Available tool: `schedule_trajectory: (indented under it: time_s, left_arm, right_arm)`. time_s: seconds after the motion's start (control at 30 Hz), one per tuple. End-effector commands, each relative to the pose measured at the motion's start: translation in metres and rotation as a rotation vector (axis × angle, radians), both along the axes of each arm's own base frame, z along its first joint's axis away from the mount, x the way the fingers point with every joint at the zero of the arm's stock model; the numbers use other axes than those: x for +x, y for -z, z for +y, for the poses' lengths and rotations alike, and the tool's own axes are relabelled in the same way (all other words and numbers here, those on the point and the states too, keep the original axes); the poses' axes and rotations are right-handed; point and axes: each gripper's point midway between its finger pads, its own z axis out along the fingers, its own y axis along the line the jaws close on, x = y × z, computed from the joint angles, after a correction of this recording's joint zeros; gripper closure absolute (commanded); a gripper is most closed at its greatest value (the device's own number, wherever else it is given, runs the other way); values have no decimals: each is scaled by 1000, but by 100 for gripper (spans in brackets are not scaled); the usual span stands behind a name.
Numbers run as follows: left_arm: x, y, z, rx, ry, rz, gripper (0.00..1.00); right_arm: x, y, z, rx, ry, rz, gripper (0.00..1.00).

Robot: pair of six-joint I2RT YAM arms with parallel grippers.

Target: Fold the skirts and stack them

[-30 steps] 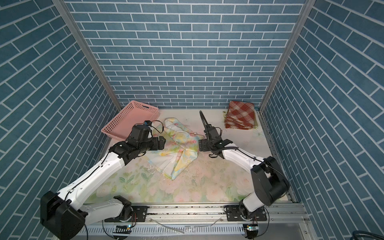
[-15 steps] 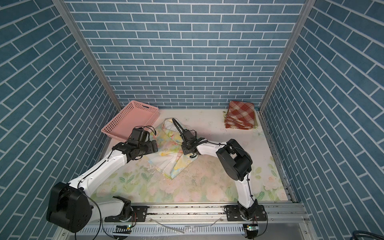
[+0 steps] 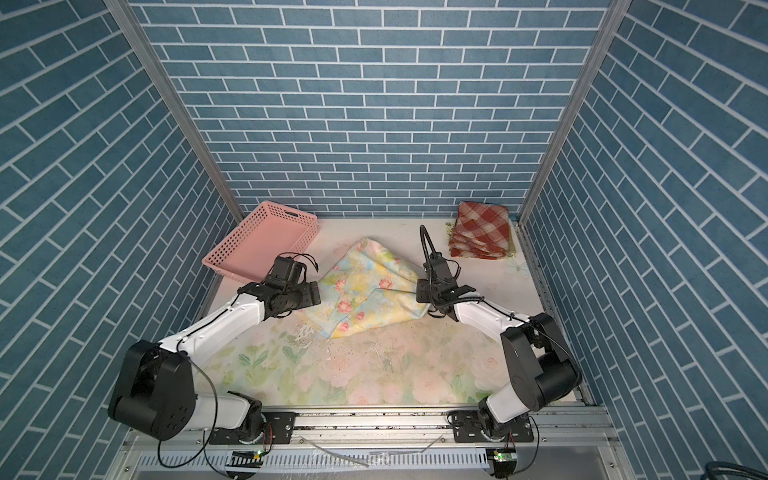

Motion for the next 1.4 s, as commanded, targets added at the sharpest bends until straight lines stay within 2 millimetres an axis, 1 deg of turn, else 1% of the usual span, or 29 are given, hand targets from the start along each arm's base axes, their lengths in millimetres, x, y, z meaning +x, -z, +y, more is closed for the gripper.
schedule_trajectory:
  time_s: [0.0, 0.07, 0.1, 0.17, 0.27, 0.3, 0.37, 0.47, 0.57, 0.67, 0.8, 0.83, 0.9, 0.93, 0.97, 1.0, 1.03, 1.1, 1.2, 1.27, 1.3, 1.33, 1.37]
  left_arm:
    - [16, -2, -11, -6, 22, -15, 10]
    - [29, -6, -24, -3, 60, -28, 10]
    - [36, -8, -31, 3, 80, -36, 10]
    - [55, -15, -52, 9, 144, -60, 9]
    - [85, -23, -83, 17, 237, -92, 8]
    - [96, -23, -88, 32, 253, -96, 8]
    - [120, -19, -92, 91, 266, -85, 6]
    - [152, -5, -96, 176, 293, -49, 5]
    - [174, 14, -99, 219, 310, -1, 4]
    - [184, 36, -96, 224, 311, 49, 4]
    - [185, 55, -87, 208, 295, 78, 5]
    - [184, 58, -86, 209, 291, 83, 5]
    - [183, 64, -81, 204, 286, 91, 5]
    - [182, 67, -80, 202, 286, 97, 5]
    - [182, 70, -78, 202, 282, 102, 5]
    - [182, 72, -77, 202, 281, 108, 5]
    - [181, 74, -76, 198, 279, 113, 5]
    - [182, 76, -73, 188, 271, 123, 6]
    - [184, 66, -67, 139, 241, 106, 6]
    - [187, 51, -65, 76, 225, 70, 7]
    - [189, 45, -64, 49, 220, 56, 7]
    - [191, 36, -63, 20, 220, 36, 7]
    - [192, 29, -61, 4, 213, 18, 7]
  right_arm:
    - [-15, 11, -2, 80, 17, 58, 25]
    - [-14, -2, -6, 91, 23, 34, 18]
    - [-13, -9, -8, 95, 28, 21, 16]
    - [-9, -21, -17, 113, 54, 3, 15]
    - [-2, -29, -34, 135, 121, 10, 16]
    - [0, -28, -40, 147, 143, 17, 16]
    - [7, -22, -51, 188, 199, 55, 16]
    - [19, -7, -67, 235, 293, 103, 17]
    - [31, 5, -66, 330, 331, 140, 20]
    - [46, 20, -62, 378, 361, 172, 23]
    - [65, 37, -47, 454, 373, 207, 30]
    - [70, 42, -45, 469, 382, 217, 33]
    - [76, 50, -41, 497, 393, 225, 48]
    - [80, 53, -39, 509, 398, 221, 61]
    - [84, 54, -38, 516, 394, 214, 81]
    - [88, 52, -36, 519, 378, 204, 94]
    - [93, 46, -33, 513, 356, 190, 100]
    - [97, 30, -34, 494, 326, 144, 100]
    - [101, -11, -40, 410, 258, 35, 100]
    - [102, -50, -39, 358, 179, -44, 100]
    - [103, -67, -38, 347, 149, -82, 100]
    - [103, -89, -34, 343, 102, -133, 100]
    - [102, -107, -33, 336, 78, -165, 100]
